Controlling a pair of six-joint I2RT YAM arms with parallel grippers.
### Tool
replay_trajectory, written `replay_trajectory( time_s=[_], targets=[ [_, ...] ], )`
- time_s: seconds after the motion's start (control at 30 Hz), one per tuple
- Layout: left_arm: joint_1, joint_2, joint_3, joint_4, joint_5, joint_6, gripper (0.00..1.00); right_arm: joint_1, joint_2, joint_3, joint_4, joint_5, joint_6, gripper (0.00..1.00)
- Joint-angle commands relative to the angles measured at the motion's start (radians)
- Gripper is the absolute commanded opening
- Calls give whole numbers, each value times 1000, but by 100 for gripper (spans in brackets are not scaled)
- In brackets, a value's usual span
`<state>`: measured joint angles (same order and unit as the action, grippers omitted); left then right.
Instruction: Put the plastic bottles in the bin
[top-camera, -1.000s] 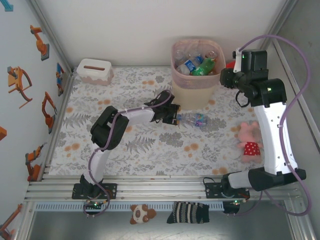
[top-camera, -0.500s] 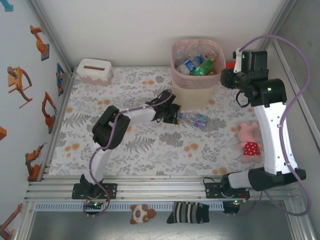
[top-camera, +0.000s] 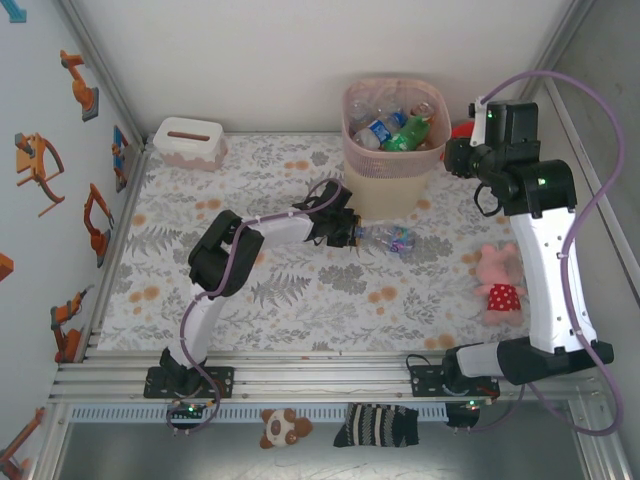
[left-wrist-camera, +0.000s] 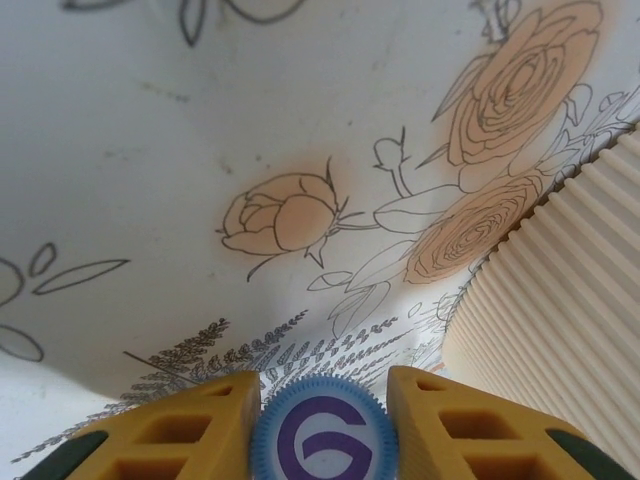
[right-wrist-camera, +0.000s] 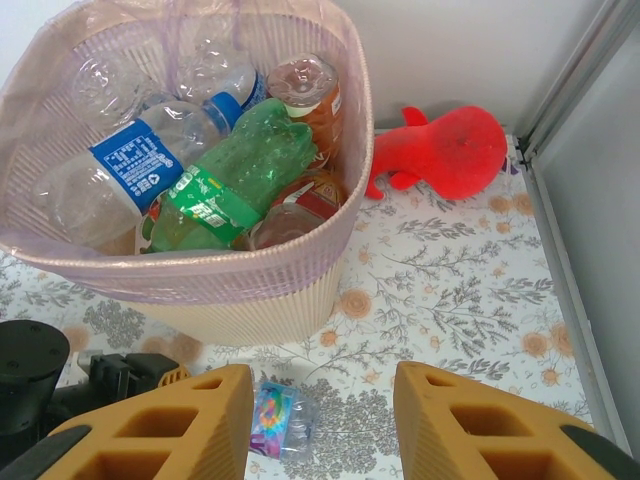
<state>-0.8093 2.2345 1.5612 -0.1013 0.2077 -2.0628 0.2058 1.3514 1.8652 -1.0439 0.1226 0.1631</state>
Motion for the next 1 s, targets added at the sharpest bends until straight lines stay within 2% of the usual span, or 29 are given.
replay_trajectory(
  time_s=[0.0, 0.3, 0.53, 0.63, 0.83, 0.97],
  targets=[
    [3, -18, -13, -10, -11, -5, 32, -8, -27, -6, -16, 21, -9, 41],
    [19, -196, -130, 42, -67, 152, 28, -8, -48, -6, -15, 33, -5, 40],
    [45, -373, -236, 79, -108, 374, 27, -9, -61, -18, -6, -16, -7, 40],
    [47, -449, -248, 51, -130, 508, 27, -8, -79, -43, 25, -101, -23, 40],
    [47, -622, -282, 49, -176, 841, 26, -8, -108, -115, 91, -414, -135, 42],
    [48, -732, -296, 43, -182, 1026, 25, -8, -128, -176, 147, -553, -192, 46]
  ],
)
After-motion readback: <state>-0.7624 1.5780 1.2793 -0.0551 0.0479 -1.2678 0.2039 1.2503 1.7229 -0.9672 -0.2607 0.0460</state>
